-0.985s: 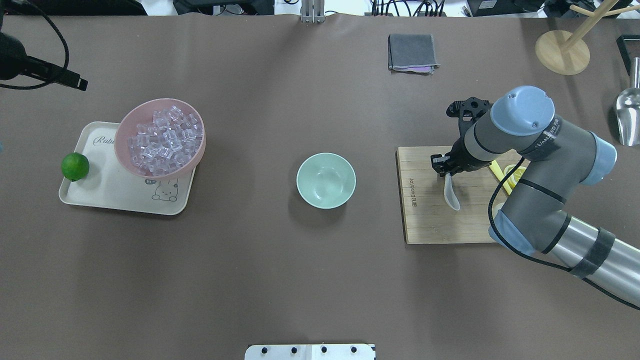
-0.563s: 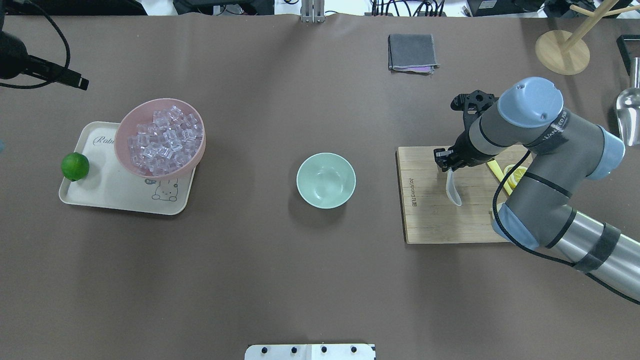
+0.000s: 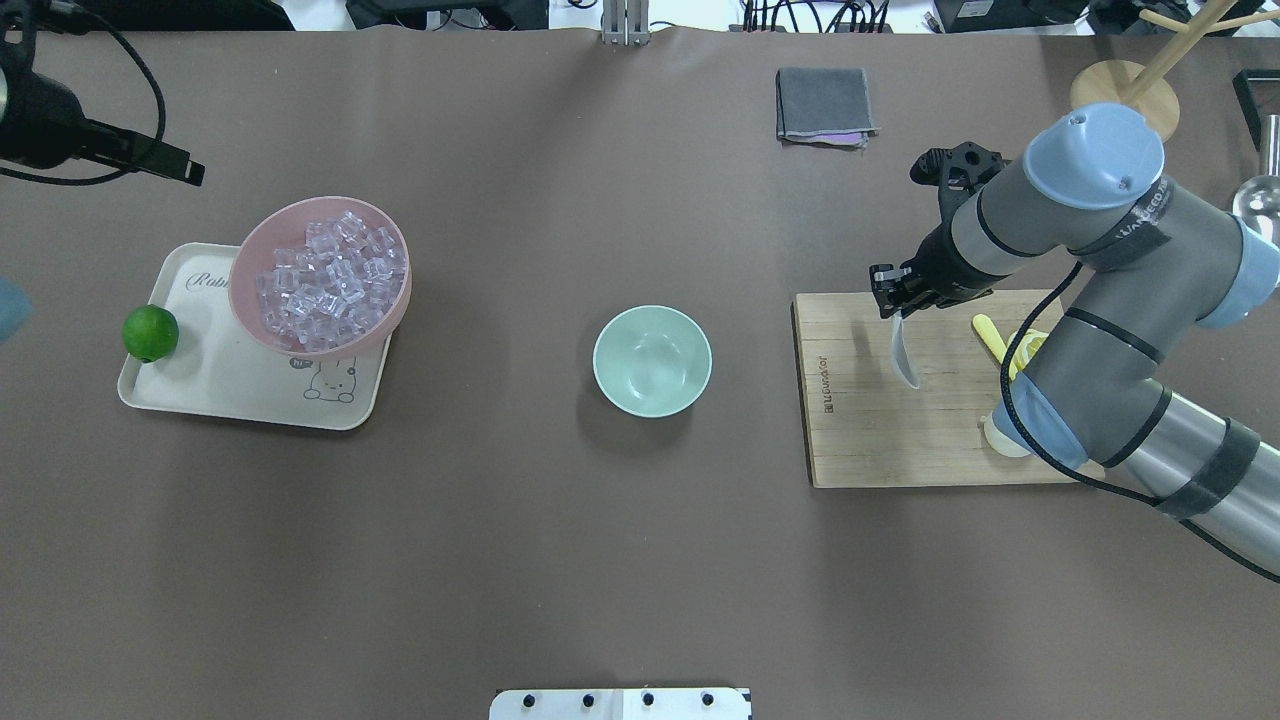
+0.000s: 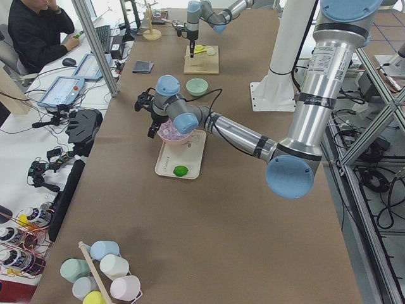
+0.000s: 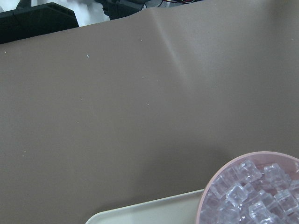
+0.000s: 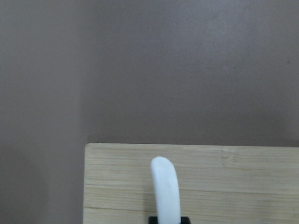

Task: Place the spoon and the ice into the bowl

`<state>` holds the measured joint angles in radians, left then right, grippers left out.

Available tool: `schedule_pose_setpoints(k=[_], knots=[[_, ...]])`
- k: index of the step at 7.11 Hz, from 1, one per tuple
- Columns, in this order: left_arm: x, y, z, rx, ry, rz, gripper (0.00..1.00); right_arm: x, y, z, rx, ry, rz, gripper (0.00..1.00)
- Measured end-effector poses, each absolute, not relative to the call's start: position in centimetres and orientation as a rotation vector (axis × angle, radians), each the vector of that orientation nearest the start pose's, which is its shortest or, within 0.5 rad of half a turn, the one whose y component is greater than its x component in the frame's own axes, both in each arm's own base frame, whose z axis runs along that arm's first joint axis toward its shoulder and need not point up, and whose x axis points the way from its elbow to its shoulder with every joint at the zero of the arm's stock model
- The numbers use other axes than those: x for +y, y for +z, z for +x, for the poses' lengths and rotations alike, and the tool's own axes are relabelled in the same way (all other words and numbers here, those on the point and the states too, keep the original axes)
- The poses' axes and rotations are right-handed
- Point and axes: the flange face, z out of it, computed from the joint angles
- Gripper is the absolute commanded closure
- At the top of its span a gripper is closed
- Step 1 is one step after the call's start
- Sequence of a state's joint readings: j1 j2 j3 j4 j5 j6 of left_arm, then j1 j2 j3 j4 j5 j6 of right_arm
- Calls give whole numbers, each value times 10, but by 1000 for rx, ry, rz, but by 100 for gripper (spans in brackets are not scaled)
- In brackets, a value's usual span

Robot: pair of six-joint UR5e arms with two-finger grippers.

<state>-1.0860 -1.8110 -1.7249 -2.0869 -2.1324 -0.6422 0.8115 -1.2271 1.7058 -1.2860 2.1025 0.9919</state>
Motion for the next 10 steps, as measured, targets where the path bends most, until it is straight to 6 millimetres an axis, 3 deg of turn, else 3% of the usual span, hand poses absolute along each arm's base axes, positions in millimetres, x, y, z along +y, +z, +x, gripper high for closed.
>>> schedule_pose_setpoints(k=[3,4,6,8,10], knots=[[-543,380,275,913,83,481,3,-518,344,-376,-904,37,84,100],[-535,376,297,913,71,477,16,-519,338,-377,-909,44,85,100],[-519,376,333,897,75,477,20,-521,326,-379,-923,54,89,100],[-510,385,344,886,83,464,20,-523,311,-383,-941,70,91,100],[-502,401,343,869,86,442,21,-525,304,-385,-947,71,95,100]])
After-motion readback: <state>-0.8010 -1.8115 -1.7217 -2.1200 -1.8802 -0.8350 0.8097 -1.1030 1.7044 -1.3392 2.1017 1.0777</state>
